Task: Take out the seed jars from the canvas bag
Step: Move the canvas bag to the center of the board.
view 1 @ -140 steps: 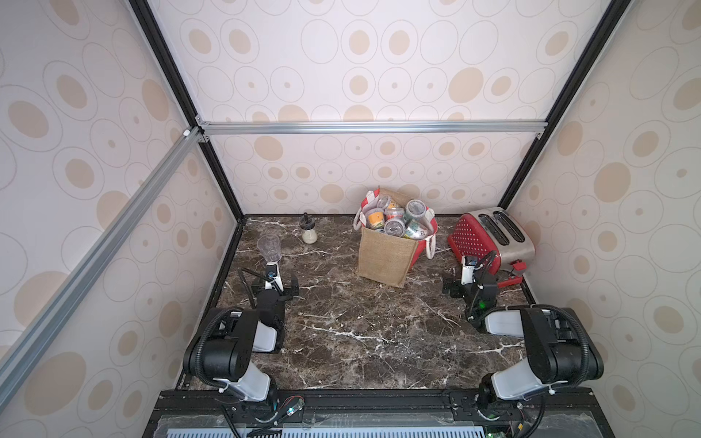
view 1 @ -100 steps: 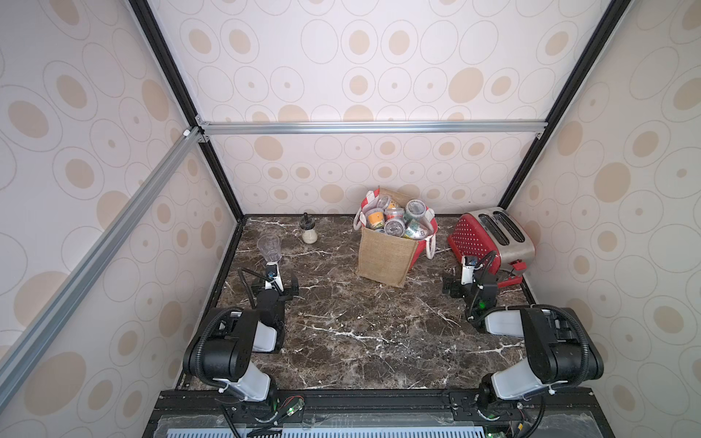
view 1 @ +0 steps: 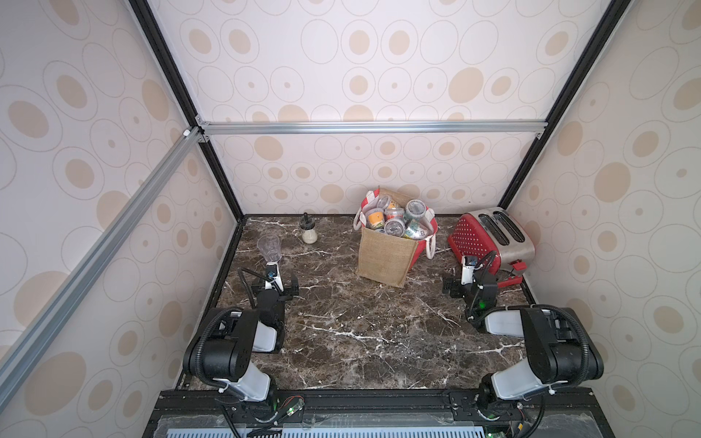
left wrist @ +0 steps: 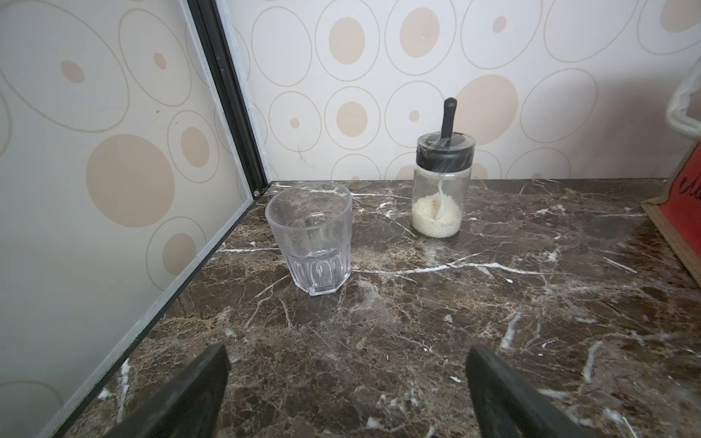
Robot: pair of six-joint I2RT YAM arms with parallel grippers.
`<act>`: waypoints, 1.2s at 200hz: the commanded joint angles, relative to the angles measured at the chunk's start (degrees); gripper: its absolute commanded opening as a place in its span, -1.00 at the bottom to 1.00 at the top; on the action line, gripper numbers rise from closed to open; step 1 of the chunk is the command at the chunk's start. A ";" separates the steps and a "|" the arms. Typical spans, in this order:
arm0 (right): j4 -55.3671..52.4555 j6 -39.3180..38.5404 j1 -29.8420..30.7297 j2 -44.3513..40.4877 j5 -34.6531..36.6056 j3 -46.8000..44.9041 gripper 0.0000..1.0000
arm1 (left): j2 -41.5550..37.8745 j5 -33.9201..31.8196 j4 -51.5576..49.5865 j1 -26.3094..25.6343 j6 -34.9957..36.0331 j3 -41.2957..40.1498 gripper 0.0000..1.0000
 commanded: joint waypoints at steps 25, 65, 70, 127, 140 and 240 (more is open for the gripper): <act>0.01 -0.58 0.52 0.45 0.14 0.92 1.00 | 0.14 -0.02 1.38 0.21 0.88 0.52 0.97; -0.10 -0.64 0.47 0.47 0.14 0.89 1.00 | 0.13 -0.01 1.38 0.20 0.84 0.54 0.97; 0.05 -0.64 0.52 0.49 0.14 0.86 1.00 | 0.12 -0.02 1.44 0.21 0.82 0.47 0.97; -1.38 -3.41 3.51 -4.53 3.28 -0.58 1.00 | -8.61 -4.77 7.27 -3.91 4.13 -6.53 0.97; -4.14 -3.48 4.31 -7.36 4.48 -0.50 1.00 | -11.85 -6.69 6.44 -4.99 4.57 -7.57 0.97; -48.17 18.10 4.48 -31.62 -5.50 16.10 1.00 | -49.96 2.77 -40.32 -6.11 -30.39 5.07 0.97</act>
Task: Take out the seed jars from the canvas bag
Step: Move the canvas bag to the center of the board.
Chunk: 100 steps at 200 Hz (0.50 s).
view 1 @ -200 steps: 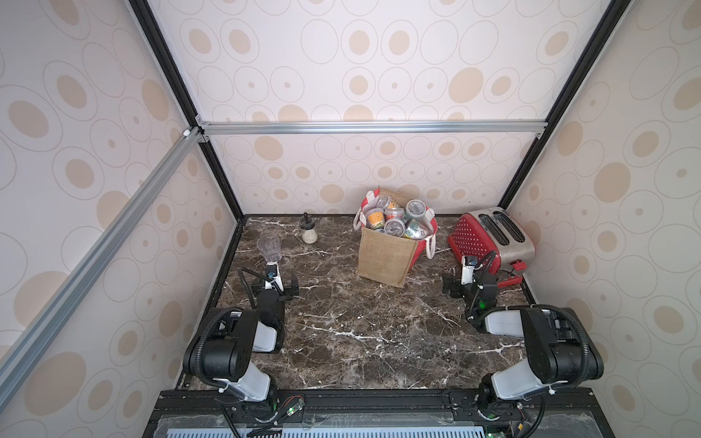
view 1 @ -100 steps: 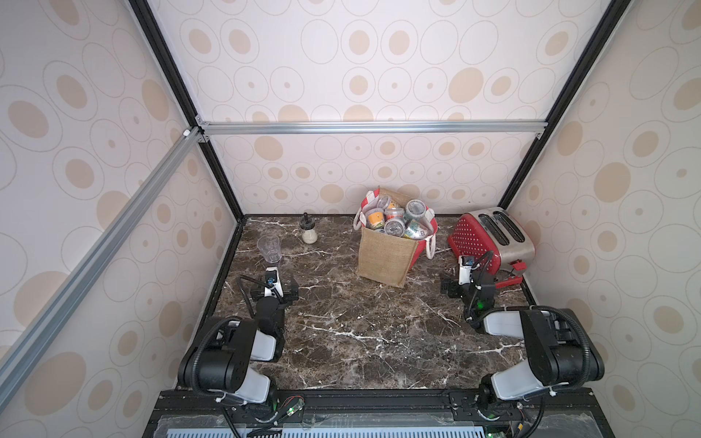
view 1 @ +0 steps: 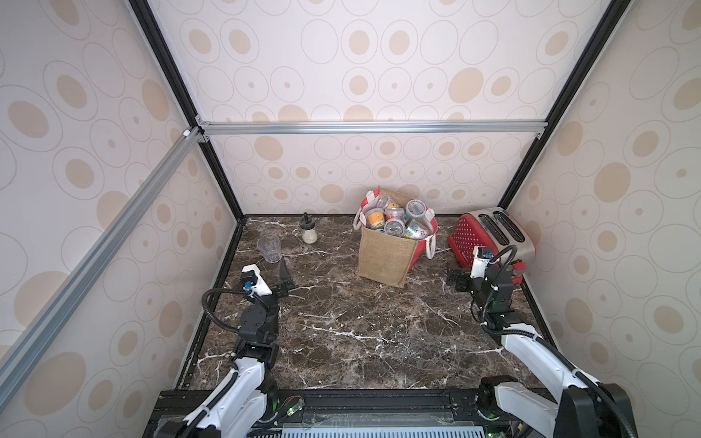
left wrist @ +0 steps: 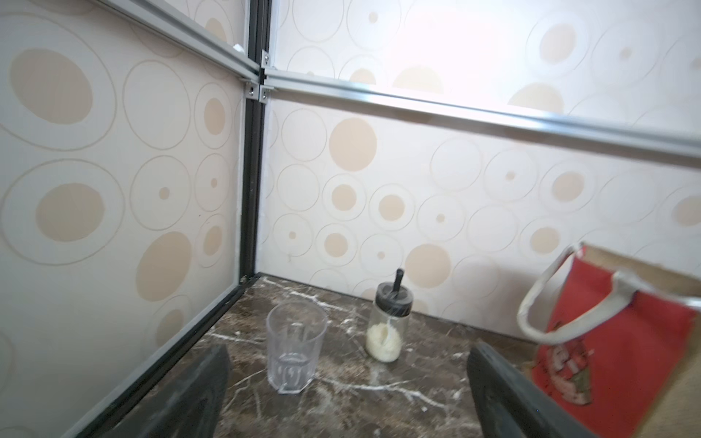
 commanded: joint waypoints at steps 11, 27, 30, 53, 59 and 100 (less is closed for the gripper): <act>-25.14 9.03 0.18 -1.64 -8.57 13.51 1.00 | -5.95 9.32 -19.29 -0.26 -15.90 8.71 0.97; -30.77 10.11 0.10 0.69 -9.60 18.27 1.00 | -6.65 13.30 -24.84 -0.26 -15.77 12.68 0.97; -31.86 10.87 0.08 1.34 -9.34 19.06 1.00 | -6.61 13.65 -25.40 -0.25 -16.10 13.29 0.97; -37.17 14.19 -1.19 6.71 -13.67 24.57 1.00 | -4.22 17.88 -26.47 -0.26 -18.54 16.70 0.97; -37.37 14.64 -1.83 8.45 -17.71 25.74 1.00 | -3.27 17.61 -26.93 -0.26 -19.82 17.36 0.97; -32.75 18.28 -2.96 16.66 -31.76 28.84 1.00 | 7.66 19.13 -23.09 0.01 -31.74 17.36 0.97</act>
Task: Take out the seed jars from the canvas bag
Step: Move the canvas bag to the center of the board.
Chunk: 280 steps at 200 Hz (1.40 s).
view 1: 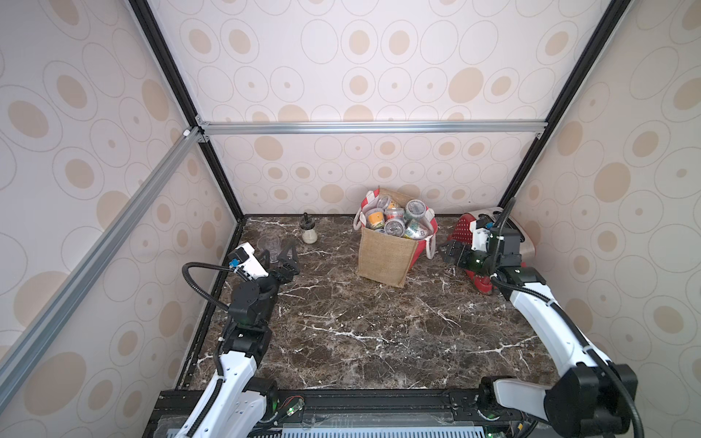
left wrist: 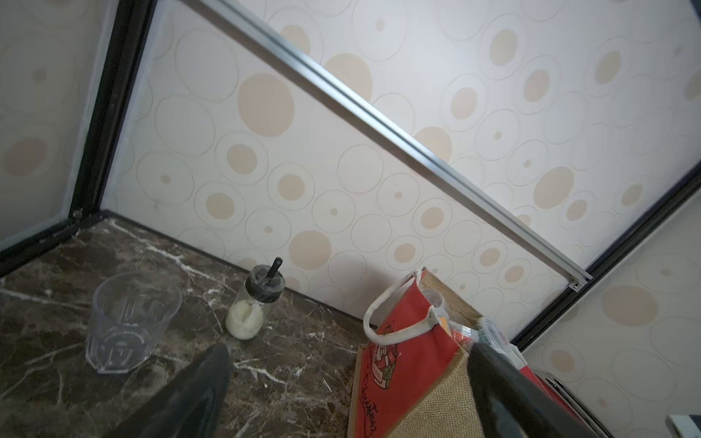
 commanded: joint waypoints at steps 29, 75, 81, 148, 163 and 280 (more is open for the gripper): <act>-4.29 4.25 1.21 5.81 -8.10 5.34 0.94 | 16.90 13.25 -2.75 -1.75 -5.29 7.39 0.97; -11.65 2.52 4.07 9.47 -1.95 13.18 0.80 | 23.43 11.64 -4.22 -9.39 -2.44 10.92 0.97; -12.12 2.51 4.28 9.74 -1.09 13.92 0.81 | 24.11 10.87 -4.39 -10.61 -2.14 11.29 0.97; -19.70 1.09 7.44 17.12 4.47 25.17 0.81 | 31.21 3.92 -6.47 -20.34 0.61 14.80 0.97; -21.48 0.39 8.78 18.49 5.31 26.59 0.80 | 31.93 2.72 -6.89 -21.36 1.08 15.33 0.97; -30.55 -3.39 13.02 23.38 11.66 30.16 -0.09 | 33.60 -0.26 -8.86 -24.07 2.88 17.45 0.97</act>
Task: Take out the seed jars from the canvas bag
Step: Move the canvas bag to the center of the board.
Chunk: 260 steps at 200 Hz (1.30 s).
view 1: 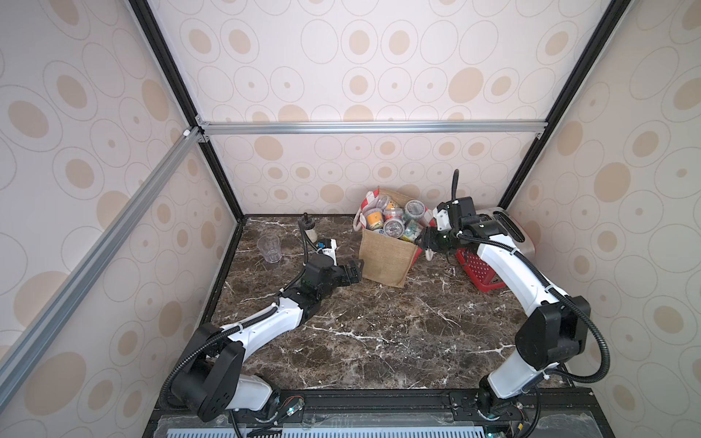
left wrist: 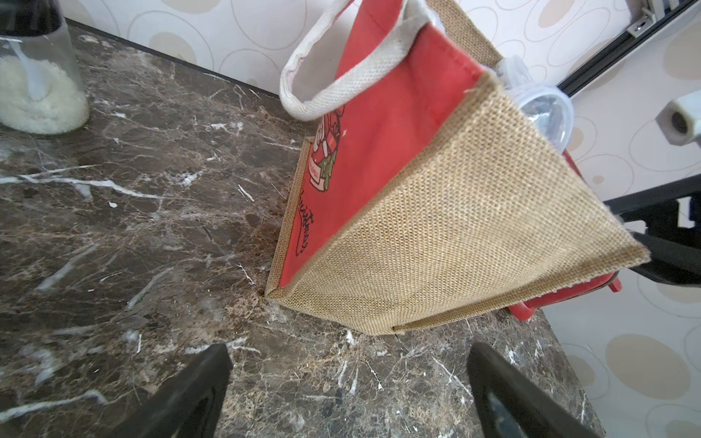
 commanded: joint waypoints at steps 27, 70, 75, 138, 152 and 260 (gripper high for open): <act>-6.55 -1.21 0.89 1.29 3.82 -0.59 -0.56 | 1.89 -1.86 -3.28 -0.82 1.59 4.16 0.97; -7.94 -2.09 0.84 0.48 5.34 -0.18 -1.00 | 2.67 -2.74 -5.26 -1.50 1.66 7.25 0.97; -8.12 -2.24 0.90 0.14 5.57 -0.26 -1.00 | 2.68 -2.70 -5.15 -1.66 1.59 7.36 0.97; -10.53 -2.36 0.45 -7.47 12.75 -3.52 -1.00 | 3.05 -2.48 -7.92 -3.12 2.52 10.47 0.97; -10.21 -2.14 -0.27 -10.15 14.54 -5.77 -1.00 | 2.82 -2.55 -8.95 -3.26 2.83 11.19 0.97; -9.41 -3.47 -6.57 -21.58 17.57 -13.94 -0.48 | 3.98 1.00 -10.77 -5.32 4.02 17.44 0.97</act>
